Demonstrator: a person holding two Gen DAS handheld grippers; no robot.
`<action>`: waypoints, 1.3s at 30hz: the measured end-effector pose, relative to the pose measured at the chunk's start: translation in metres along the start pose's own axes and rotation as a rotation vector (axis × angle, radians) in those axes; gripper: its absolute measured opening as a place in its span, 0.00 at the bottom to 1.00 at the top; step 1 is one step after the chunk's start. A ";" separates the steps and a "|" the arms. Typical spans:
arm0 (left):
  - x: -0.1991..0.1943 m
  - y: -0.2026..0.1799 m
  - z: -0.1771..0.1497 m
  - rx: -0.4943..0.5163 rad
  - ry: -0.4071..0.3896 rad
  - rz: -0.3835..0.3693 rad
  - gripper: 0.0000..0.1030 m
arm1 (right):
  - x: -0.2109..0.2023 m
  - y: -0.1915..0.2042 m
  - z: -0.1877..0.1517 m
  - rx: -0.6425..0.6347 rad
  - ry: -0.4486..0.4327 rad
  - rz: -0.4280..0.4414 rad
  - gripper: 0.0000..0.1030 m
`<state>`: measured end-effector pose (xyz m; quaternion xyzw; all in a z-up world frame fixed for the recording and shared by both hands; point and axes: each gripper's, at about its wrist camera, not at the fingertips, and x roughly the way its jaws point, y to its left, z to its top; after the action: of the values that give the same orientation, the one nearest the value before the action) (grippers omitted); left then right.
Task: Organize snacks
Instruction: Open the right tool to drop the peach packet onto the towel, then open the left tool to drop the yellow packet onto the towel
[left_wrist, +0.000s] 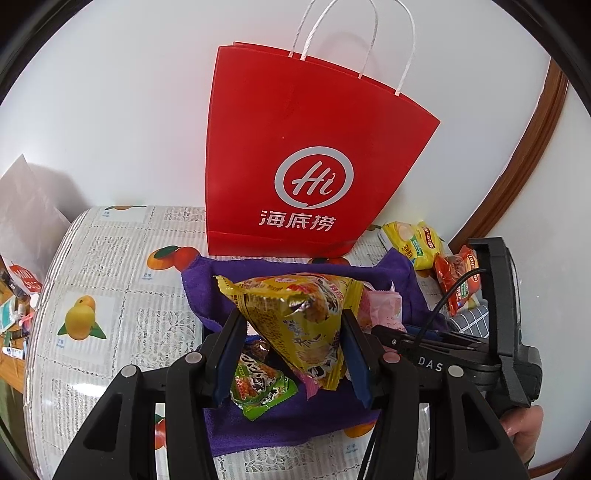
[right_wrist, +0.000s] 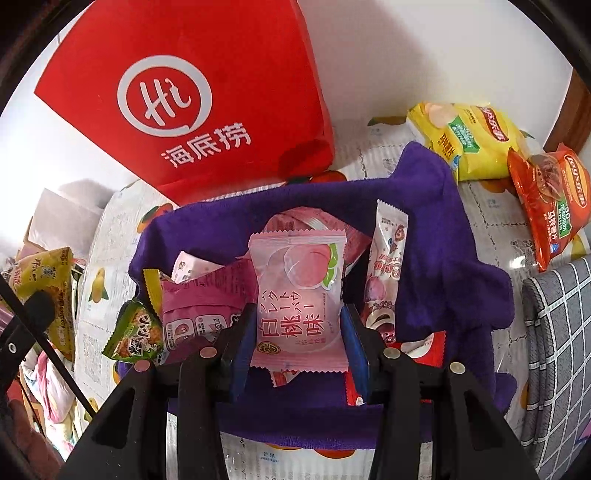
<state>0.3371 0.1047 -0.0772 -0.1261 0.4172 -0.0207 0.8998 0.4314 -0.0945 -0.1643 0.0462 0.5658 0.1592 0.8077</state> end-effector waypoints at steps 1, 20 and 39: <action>0.000 0.000 0.000 -0.001 0.000 -0.001 0.47 | 0.002 0.001 0.000 0.001 0.004 0.000 0.44; 0.007 -0.006 -0.001 0.017 0.016 -0.001 0.47 | -0.029 -0.009 0.001 0.027 -0.069 0.006 0.60; 0.028 -0.024 -0.012 0.055 0.073 -0.015 0.47 | -0.076 -0.021 0.002 0.074 -0.186 0.038 0.63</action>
<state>0.3478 0.0753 -0.0995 -0.1035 0.4479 -0.0436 0.8870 0.4143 -0.1374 -0.1004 0.1011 0.4930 0.1488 0.8512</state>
